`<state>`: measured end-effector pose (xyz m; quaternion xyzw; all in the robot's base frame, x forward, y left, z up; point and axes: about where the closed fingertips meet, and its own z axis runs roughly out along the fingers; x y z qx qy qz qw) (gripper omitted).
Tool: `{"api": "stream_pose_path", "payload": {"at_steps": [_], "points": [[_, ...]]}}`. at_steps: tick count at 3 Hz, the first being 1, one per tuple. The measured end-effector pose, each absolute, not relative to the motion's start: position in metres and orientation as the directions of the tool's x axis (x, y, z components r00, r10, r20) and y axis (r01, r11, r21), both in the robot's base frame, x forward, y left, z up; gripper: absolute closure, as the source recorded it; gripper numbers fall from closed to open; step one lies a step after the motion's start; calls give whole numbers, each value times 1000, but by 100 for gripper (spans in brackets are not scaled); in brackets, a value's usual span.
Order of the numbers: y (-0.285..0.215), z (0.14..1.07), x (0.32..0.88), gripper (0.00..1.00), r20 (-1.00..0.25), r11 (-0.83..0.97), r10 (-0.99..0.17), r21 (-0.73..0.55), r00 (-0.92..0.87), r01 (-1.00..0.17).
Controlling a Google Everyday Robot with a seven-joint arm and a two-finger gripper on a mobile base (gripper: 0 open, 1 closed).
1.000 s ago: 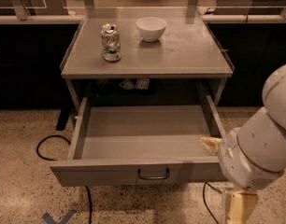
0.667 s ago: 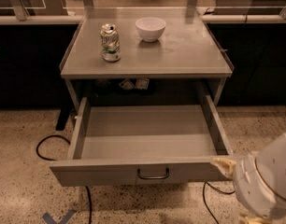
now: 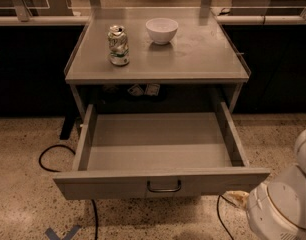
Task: Close top drawer
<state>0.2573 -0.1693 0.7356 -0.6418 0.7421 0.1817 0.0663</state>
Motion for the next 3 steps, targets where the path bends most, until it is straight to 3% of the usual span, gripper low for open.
{"api": "stream_pose_path", "payload": {"at_steps": [2,3], "points": [[-156,689,322,0,-411,190,-859,296,-304,-936],[-156,690,322,0,-411,190,-860,294,-303,-937]]}}
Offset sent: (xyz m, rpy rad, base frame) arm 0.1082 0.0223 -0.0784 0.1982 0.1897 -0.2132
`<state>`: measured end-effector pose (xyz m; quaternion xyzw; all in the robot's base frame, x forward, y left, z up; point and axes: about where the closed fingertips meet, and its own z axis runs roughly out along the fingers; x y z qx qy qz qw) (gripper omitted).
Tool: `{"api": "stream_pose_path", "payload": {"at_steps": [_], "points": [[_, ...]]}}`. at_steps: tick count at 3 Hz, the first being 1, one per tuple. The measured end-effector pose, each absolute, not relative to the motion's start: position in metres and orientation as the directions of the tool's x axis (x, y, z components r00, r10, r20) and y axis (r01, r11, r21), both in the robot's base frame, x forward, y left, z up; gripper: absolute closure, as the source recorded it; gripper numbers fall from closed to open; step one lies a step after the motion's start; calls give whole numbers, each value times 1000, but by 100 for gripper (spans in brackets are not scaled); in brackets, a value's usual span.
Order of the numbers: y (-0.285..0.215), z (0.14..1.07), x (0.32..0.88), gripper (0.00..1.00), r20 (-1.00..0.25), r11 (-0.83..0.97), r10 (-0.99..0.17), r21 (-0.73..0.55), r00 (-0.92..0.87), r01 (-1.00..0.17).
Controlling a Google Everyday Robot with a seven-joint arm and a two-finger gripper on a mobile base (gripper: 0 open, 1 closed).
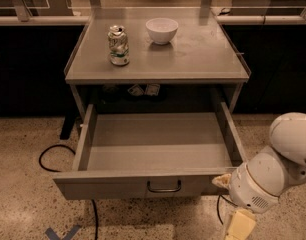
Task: Close top drawer
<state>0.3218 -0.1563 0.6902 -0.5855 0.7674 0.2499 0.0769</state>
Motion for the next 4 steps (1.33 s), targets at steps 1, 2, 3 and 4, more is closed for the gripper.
{"api": "stream_pose_path", "payload": {"at_steps": [1,2,3,4], "points": [[-157,687,327,0,-414,187,-855,316,-313,-930],[-151,677,357,0,-404,187,-849,373,-340,-909],[-144,676,386,0,-413,198,-838,380,-357,-904],[-133,688,432,0,-449,241,-811,328,-375,-913]]}}
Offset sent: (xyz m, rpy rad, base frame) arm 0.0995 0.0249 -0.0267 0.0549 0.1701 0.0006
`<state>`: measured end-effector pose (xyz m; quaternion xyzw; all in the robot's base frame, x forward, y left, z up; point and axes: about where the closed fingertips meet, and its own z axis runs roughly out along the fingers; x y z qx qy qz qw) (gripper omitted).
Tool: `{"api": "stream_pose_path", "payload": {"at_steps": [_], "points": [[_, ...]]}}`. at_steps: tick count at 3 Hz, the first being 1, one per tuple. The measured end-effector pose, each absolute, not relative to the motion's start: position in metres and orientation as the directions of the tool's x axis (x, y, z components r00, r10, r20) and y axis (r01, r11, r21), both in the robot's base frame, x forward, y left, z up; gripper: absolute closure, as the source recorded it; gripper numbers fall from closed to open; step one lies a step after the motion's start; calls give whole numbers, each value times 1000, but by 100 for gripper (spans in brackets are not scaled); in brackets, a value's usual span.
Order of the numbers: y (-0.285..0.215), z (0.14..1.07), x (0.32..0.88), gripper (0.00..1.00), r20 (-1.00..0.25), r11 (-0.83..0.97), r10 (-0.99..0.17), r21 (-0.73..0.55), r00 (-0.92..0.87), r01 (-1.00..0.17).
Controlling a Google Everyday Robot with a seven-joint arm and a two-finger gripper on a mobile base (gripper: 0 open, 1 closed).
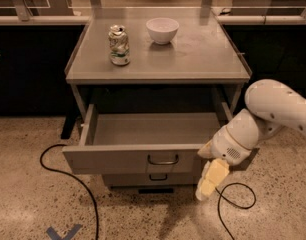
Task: Close top drawer
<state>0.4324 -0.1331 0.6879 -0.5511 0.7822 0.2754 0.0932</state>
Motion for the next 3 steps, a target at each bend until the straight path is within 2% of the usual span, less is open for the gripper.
{"api": "stream_pose_path", "payload": {"at_steps": [2,3], "points": [[-115,709,514,0,-513,317,-761,241,-398,-917],[-115,709,514,0,-513,317,-760,241,-398,-917]]}}
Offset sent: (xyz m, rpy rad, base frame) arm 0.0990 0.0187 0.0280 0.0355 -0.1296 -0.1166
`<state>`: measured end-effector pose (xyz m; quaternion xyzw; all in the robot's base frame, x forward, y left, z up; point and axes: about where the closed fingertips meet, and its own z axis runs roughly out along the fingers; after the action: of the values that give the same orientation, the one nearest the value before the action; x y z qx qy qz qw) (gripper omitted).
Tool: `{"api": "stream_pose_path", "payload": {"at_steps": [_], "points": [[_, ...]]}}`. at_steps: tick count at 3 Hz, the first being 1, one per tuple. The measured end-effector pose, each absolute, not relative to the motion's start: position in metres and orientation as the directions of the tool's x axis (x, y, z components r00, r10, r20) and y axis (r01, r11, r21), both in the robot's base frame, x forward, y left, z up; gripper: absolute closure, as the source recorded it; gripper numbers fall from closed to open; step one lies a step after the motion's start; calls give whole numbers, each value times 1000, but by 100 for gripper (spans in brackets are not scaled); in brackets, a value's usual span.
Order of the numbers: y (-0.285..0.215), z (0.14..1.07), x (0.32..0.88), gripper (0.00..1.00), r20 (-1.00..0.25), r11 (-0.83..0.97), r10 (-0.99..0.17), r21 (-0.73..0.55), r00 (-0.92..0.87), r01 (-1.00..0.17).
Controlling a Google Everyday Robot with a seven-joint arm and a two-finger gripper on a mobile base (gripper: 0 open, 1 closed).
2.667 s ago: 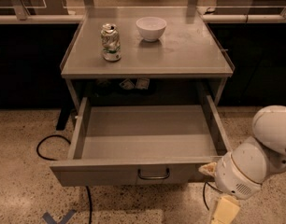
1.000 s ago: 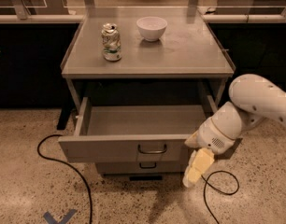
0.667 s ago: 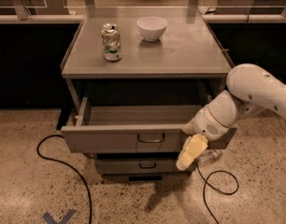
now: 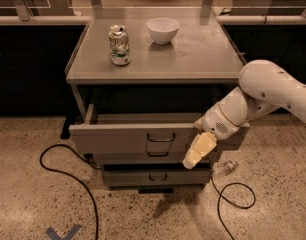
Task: Close top drawer
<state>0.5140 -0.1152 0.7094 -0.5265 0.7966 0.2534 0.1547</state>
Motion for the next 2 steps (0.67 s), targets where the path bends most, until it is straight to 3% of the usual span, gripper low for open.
{"api": "stream_pose_path", "payload": {"at_steps": [1,2], "points": [[-119,681,504,0,-501,313,-736,345,-455,-885],[-119,681,504,0,-501,313,-736,345,-455,-885]]}}
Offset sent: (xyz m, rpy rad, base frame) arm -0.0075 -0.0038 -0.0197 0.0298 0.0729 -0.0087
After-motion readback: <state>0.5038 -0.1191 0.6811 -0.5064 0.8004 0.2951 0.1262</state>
